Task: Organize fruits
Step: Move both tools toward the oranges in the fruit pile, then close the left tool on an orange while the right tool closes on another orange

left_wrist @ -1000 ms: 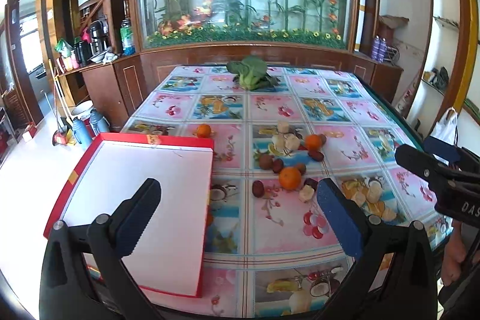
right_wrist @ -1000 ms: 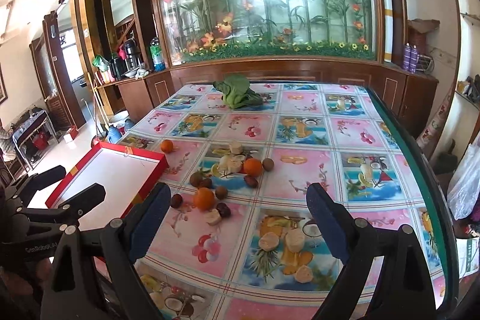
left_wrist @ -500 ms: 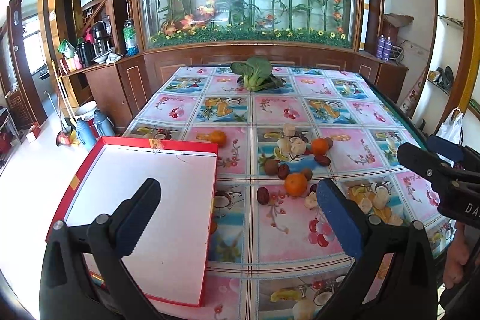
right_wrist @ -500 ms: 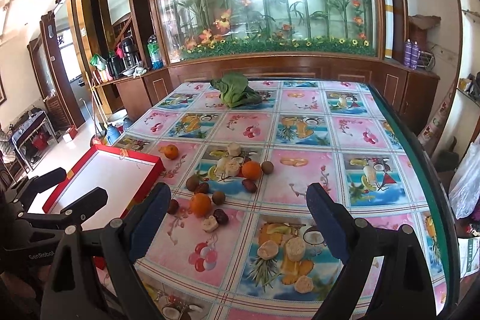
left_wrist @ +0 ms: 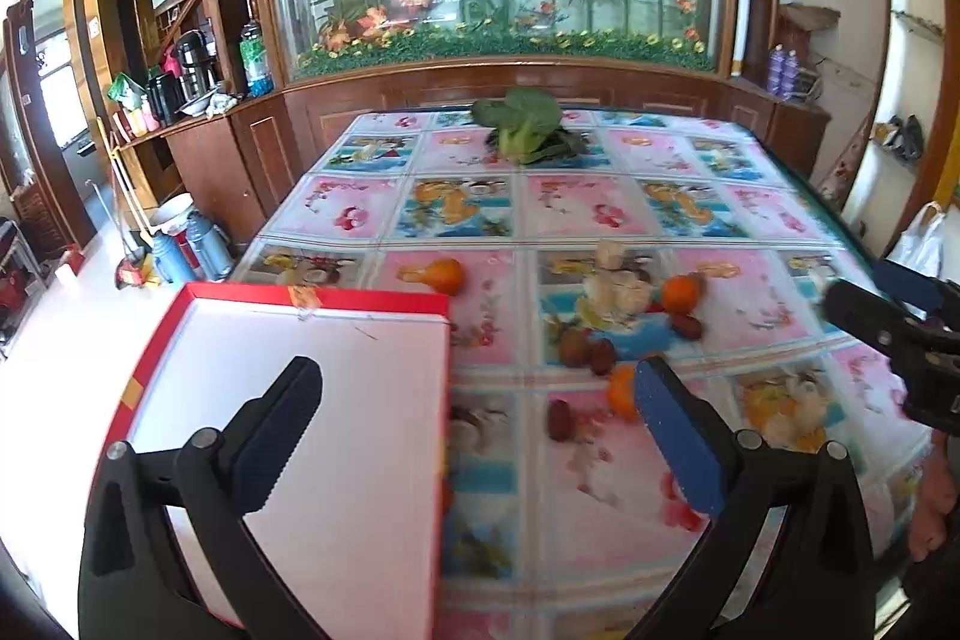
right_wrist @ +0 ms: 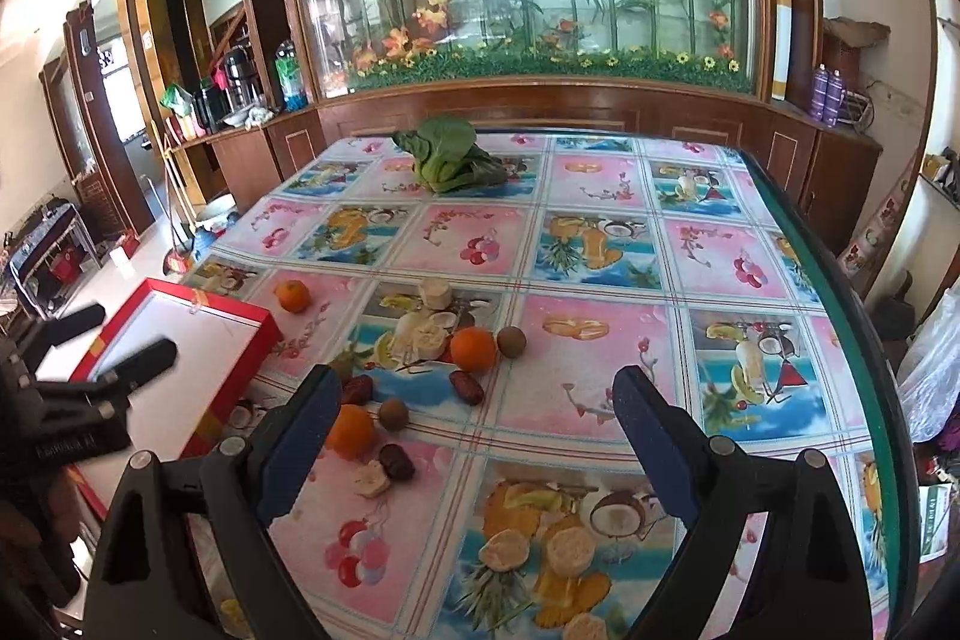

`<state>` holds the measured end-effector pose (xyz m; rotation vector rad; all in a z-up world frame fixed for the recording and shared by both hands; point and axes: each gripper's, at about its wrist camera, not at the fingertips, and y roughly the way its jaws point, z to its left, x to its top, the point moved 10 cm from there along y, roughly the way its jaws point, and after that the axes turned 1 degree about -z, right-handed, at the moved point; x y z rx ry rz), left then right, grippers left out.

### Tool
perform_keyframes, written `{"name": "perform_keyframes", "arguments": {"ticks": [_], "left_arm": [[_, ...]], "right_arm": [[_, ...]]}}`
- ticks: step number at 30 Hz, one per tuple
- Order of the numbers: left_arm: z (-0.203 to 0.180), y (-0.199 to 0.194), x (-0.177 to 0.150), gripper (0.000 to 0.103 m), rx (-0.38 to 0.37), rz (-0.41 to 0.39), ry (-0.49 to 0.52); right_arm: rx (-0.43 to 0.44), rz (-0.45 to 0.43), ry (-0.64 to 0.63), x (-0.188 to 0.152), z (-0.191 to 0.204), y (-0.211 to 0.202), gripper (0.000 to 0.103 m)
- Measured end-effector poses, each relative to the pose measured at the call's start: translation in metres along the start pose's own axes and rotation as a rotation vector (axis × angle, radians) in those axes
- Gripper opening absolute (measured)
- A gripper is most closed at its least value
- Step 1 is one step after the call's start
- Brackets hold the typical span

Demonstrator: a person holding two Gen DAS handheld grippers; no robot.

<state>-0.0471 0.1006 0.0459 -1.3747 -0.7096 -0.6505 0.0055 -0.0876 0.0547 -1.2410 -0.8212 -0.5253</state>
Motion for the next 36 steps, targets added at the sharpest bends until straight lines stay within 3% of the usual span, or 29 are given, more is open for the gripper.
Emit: {"name": "perform_keyframes", "arguments": {"ticks": [8, 13, 19, 21, 25, 27, 29, 36], "left_arm": [[0.052, 0.046, 0.033, 0.103, 0.117, 0.026, 0.057], [0.065, 0.057, 0.040, 0.103, 0.149, 0.027, 0.074], [0.059, 0.091, 0.046, 0.103, 0.122, 0.073, 0.114], [0.055, 0.112, 0.046, 0.103, 0.121, 0.124, 0.145], [0.046, 0.157, 0.041, 0.103, 0.082, 0.259, 0.166], [0.037, 0.173, 0.037, 0.103, 0.020, 0.296, 0.178], [0.040, 0.185, 0.031, 0.103, 0.037, 0.340, 0.179], [0.031, 0.203, 0.021, 0.103, -0.025, 0.378, 0.188]], "right_arm": [[0.017, 0.063, 0.032, -0.001, -0.006, 0.039, 0.092], [0.022, 0.079, 0.020, 0.000, -0.002, 0.049, 0.092], [0.031, 0.118, 0.021, -0.002, 0.003, 0.068, 0.091], [0.027, 0.125, 0.015, -0.003, 0.004, 0.075, 0.090], [0.016, 0.172, 0.018, -0.009, 0.002, 0.093, 0.074], [0.012, 0.193, 0.043, -0.012, -0.002, 0.101, 0.071], [0.003, 0.209, 0.081, -0.014, -0.008, 0.109, 0.071], [-0.018, 0.264, 0.123, -0.020, -0.012, 0.129, 0.063]]}}
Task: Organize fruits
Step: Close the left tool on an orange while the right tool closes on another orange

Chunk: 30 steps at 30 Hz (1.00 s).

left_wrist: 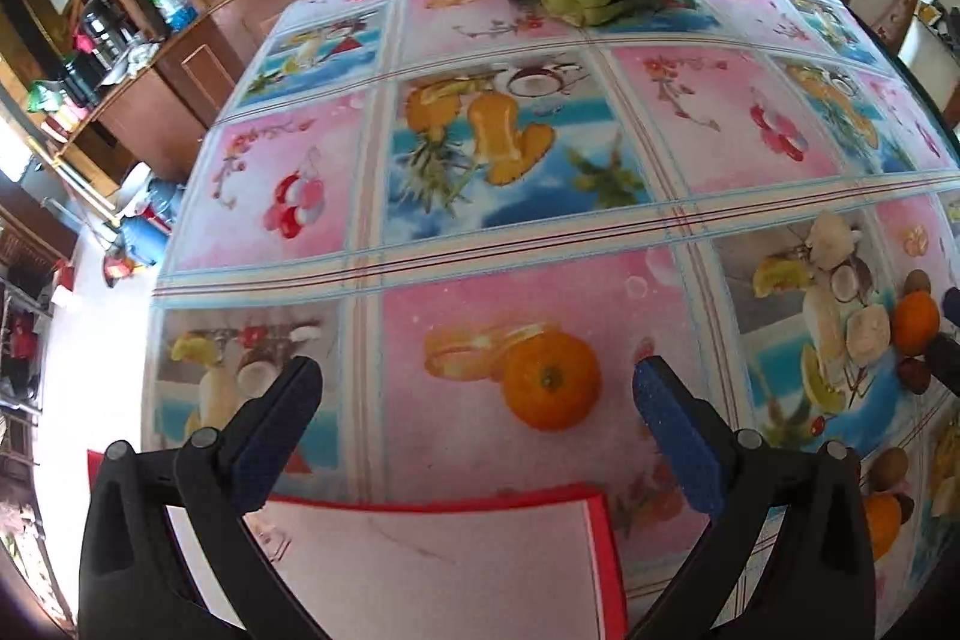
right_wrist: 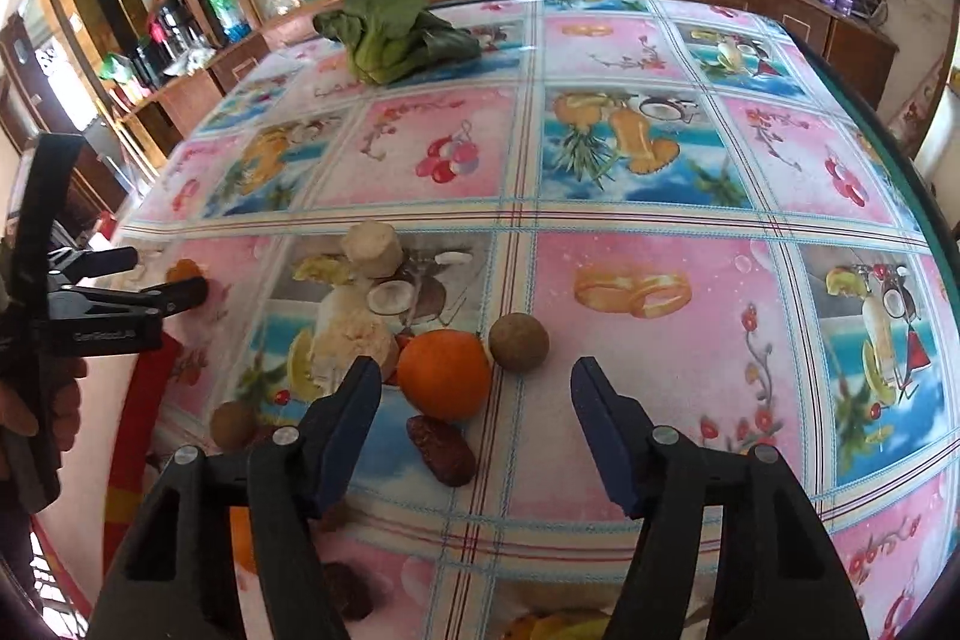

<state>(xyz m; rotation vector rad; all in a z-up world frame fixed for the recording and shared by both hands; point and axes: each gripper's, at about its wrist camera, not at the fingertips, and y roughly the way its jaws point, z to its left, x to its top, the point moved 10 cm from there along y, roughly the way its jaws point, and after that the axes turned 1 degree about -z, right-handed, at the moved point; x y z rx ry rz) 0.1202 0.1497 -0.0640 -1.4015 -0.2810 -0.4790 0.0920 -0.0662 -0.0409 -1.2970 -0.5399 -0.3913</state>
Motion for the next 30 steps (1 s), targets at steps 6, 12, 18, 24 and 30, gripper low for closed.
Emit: {"name": "perform_keyframes", "arguments": {"ticks": [6, 12, 18, 24, 30], "left_arm": [[-0.003, 0.013, -0.002, 0.103, -0.073, 0.036, -0.015], [-0.009, 0.019, 0.000, 0.097, -0.147, 0.040, -0.048], [-0.020, 0.011, 0.000, 0.074, -0.175, 0.008, -0.008], [-0.033, 0.005, 0.004, 0.053, -0.188, -0.016, 0.034], [-0.030, 0.001, 0.007, 0.035, -0.145, -0.043, 0.046]], "right_arm": [[0.006, 0.025, 0.026, -0.002, -0.001, 0.009, 0.059], [0.015, 0.011, 0.018, 0.000, 0.002, 0.009, 0.049], [0.063, 0.010, 0.034, 0.001, 0.003, 0.010, 0.032], [0.108, 0.007, 0.058, 0.001, 0.001, 0.009, 0.032], [0.128, -0.007, 0.068, 0.002, 0.000, 0.003, 0.032]]}}
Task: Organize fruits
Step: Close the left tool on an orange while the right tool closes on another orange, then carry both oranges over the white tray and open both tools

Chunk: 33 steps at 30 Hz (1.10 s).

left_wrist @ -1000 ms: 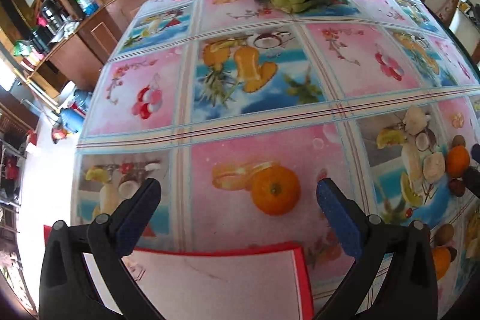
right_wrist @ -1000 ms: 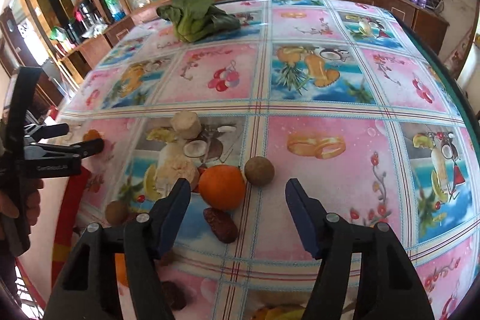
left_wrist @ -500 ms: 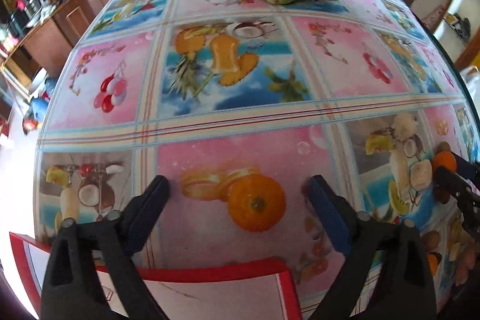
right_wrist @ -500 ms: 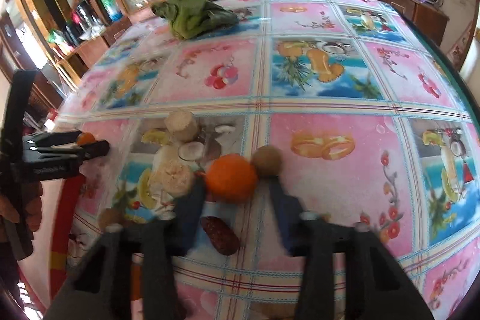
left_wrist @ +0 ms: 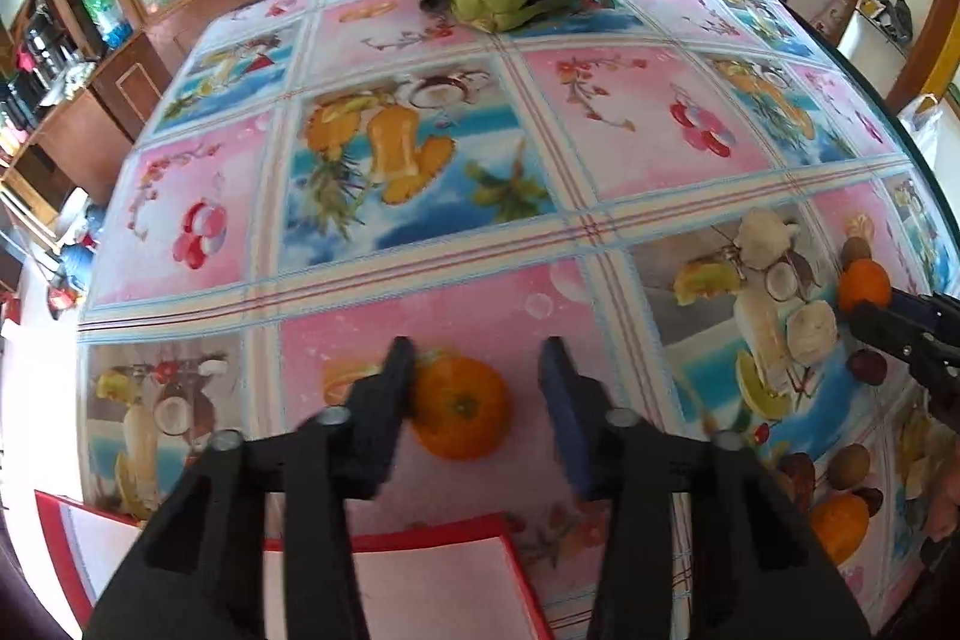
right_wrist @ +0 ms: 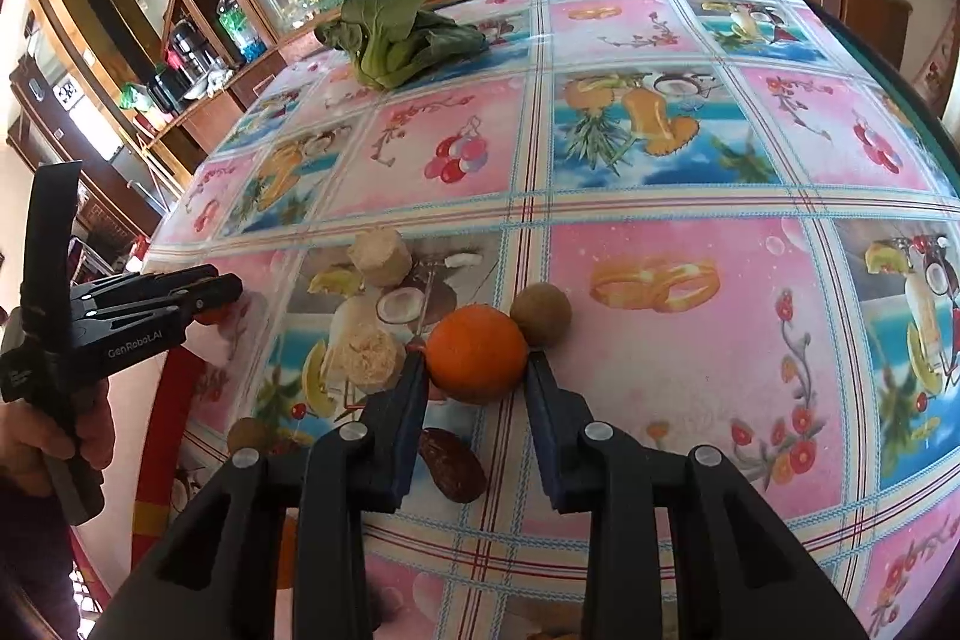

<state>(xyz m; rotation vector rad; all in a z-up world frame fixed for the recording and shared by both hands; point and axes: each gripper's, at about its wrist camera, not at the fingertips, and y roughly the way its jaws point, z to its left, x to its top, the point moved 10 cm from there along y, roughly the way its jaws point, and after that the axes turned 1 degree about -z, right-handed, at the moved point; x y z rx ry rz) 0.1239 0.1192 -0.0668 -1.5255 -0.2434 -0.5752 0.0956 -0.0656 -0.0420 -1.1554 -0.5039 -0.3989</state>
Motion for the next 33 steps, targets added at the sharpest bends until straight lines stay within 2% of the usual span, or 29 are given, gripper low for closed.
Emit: {"name": "perform_keyframes", "arguments": {"ticks": [3, 6, 12, 13, 15, 17, 20, 22, 25, 26, 29, 33], "left_arm": [[-0.001, -0.006, 0.004, 0.033, -0.041, -0.019, -0.013], [-0.005, -0.010, 0.006, 0.029, -0.045, -0.032, -0.001], [-0.003, -0.011, 0.003, 0.031, -0.037, -0.031, 0.020], [-0.003, -0.010, 0.002, 0.035, -0.040, -0.026, 0.022], [-0.002, -0.004, -0.005, 0.061, -0.029, 0.013, 0.032], [-0.001, 0.001, -0.009, 0.067, -0.011, 0.023, 0.042], [0.002, 0.001, -0.009, 0.067, -0.032, 0.017, 0.014], [0.003, 0.002, -0.009, 0.065, -0.043, 0.012, -0.003], [-0.008, -0.001, -0.010, 0.043, -0.071, 0.002, 0.035], [-0.015, -0.002, -0.010, 0.031, -0.080, 0.003, 0.054], [-0.023, -0.004, -0.010, 0.030, -0.075, 0.004, 0.091], [-0.022, -0.006, -0.009, 0.029, -0.087, -0.004, 0.060]], "right_arm": [[0.009, -0.023, -0.002, 0.002, 0.003, -0.006, 0.032], [0.015, -0.043, -0.008, 0.004, 0.006, -0.010, 0.032], [0.013, -0.040, -0.014, 0.004, 0.006, -0.009, 0.032], [0.011, -0.041, -0.014, 0.004, 0.005, -0.009, 0.032], [0.014, -0.044, -0.012, 0.004, 0.005, -0.011, 0.032], [0.015, -0.050, -0.012, 0.005, 0.005, -0.012, 0.032], [0.022, -0.048, -0.010, 0.005, 0.006, -0.012, 0.032], [0.025, -0.048, -0.006, 0.004, 0.005, -0.012, 0.032], [0.023, -0.063, -0.009, 0.006, 0.007, -0.015, 0.032], [0.022, -0.068, -0.009, 0.006, 0.007, -0.016, 0.032], [0.021, -0.083, -0.006, 0.009, 0.006, -0.019, 0.032], [0.030, -0.105, -0.011, 0.011, 0.009, -0.023, 0.032]]}}
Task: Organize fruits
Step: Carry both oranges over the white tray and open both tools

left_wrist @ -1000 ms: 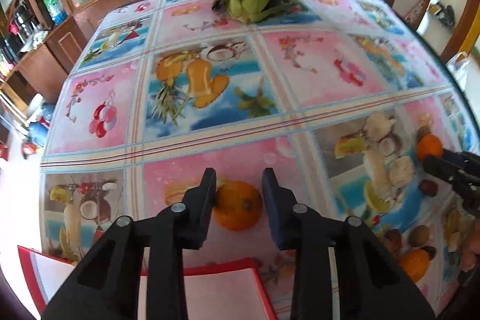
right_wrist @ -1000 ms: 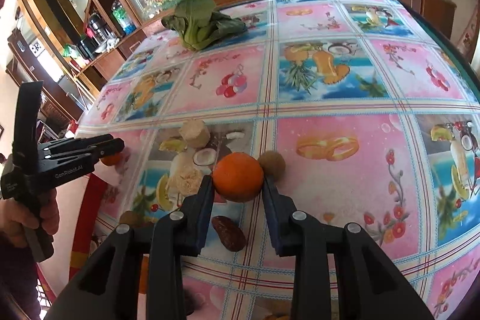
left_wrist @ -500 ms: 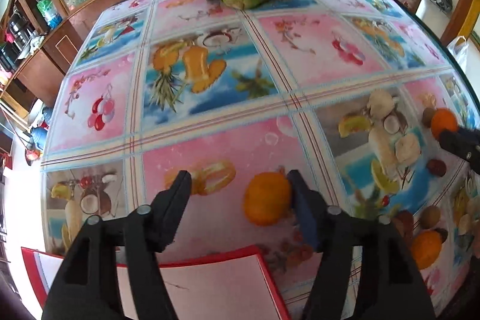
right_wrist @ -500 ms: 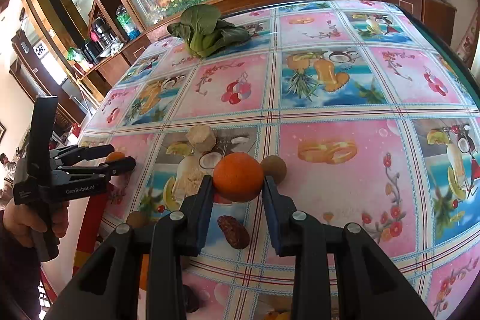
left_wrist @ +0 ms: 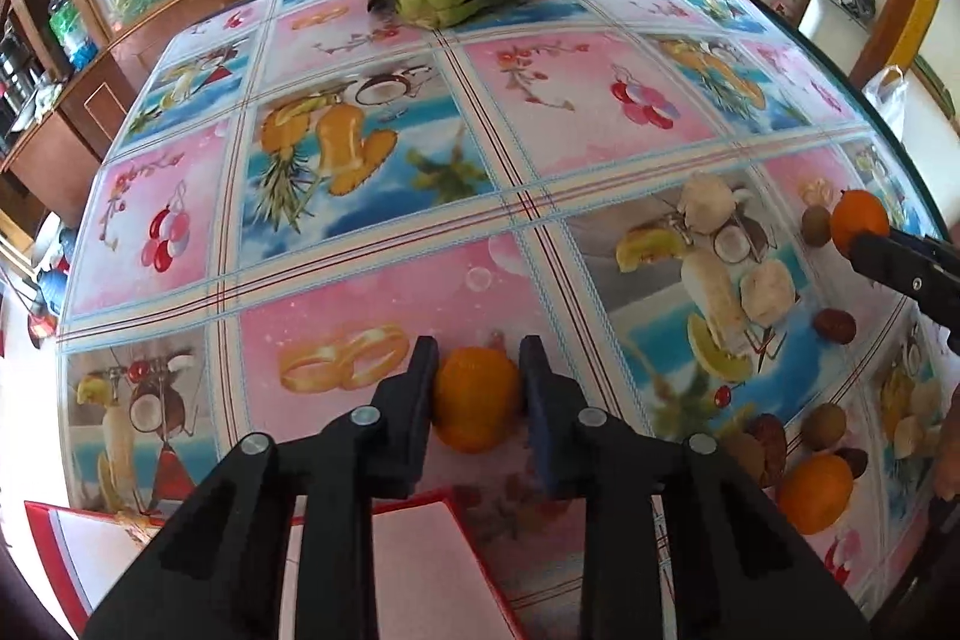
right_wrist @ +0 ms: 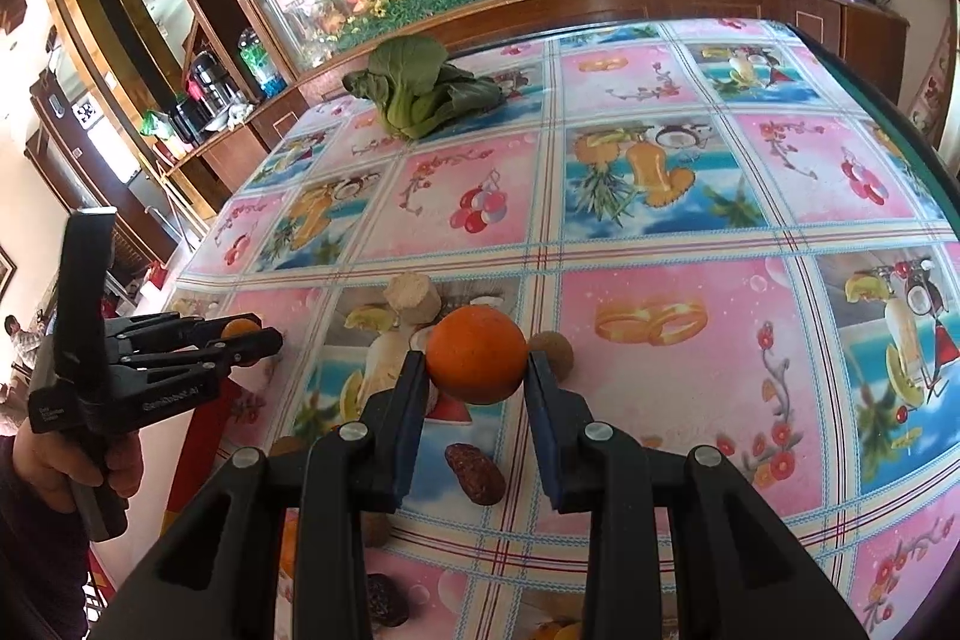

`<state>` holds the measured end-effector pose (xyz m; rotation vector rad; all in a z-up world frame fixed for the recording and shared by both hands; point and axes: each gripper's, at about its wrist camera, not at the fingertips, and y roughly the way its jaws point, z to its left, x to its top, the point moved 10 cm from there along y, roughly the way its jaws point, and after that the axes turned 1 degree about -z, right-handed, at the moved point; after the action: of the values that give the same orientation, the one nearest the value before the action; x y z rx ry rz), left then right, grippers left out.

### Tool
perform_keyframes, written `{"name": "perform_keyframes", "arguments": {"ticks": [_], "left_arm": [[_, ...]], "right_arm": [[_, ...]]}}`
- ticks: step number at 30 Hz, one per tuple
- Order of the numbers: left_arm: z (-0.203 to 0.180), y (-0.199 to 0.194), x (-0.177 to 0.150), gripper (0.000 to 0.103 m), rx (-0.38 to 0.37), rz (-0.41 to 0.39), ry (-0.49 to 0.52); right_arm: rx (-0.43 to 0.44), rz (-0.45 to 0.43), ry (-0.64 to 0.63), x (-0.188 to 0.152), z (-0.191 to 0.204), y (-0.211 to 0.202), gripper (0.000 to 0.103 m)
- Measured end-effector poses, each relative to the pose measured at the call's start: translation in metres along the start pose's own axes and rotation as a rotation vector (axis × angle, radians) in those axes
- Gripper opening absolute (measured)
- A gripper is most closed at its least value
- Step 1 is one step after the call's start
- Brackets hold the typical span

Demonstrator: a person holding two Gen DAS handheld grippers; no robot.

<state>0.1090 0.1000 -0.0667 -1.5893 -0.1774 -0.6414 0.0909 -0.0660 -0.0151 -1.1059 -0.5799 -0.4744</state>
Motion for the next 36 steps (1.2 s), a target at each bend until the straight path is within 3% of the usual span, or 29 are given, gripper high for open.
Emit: {"name": "perform_keyframes", "arguments": {"ticks": [4, 8, 13, 19, 24, 34, 36], "left_arm": [[-0.004, -0.025, 0.010, 0.029, -0.015, -0.059, -0.016], [-0.003, -0.079, 0.014, 0.029, -0.013, -0.168, -0.028], [0.019, -0.144, -0.028, 0.030, 0.020, -0.247, -0.105], [0.057, -0.174, -0.123, 0.030, 0.107, -0.201, -0.216], [0.076, -0.165, -0.183, 0.030, 0.167, -0.141, -0.289], [0.103, -0.162, -0.227, 0.030, 0.222, -0.137, -0.422], [0.110, -0.162, -0.231, 0.034, 0.239, -0.132, -0.462]], "right_arm": [[0.025, -0.024, -0.010, 0.001, 0.011, -0.010, 0.032], [0.062, -0.048, -0.064, -0.003, 0.044, -0.027, 0.032], [0.153, -0.026, -0.164, -0.021, 0.108, -0.037, 0.032], [0.292, 0.072, -0.291, -0.073, 0.205, -0.030, 0.032], [0.326, 0.172, -0.328, -0.113, 0.244, -0.008, 0.032], [0.294, 0.297, -0.431, -0.144, 0.278, 0.027, 0.033], [0.284, 0.301, -0.447, -0.149, 0.283, 0.027, 0.033]]}}
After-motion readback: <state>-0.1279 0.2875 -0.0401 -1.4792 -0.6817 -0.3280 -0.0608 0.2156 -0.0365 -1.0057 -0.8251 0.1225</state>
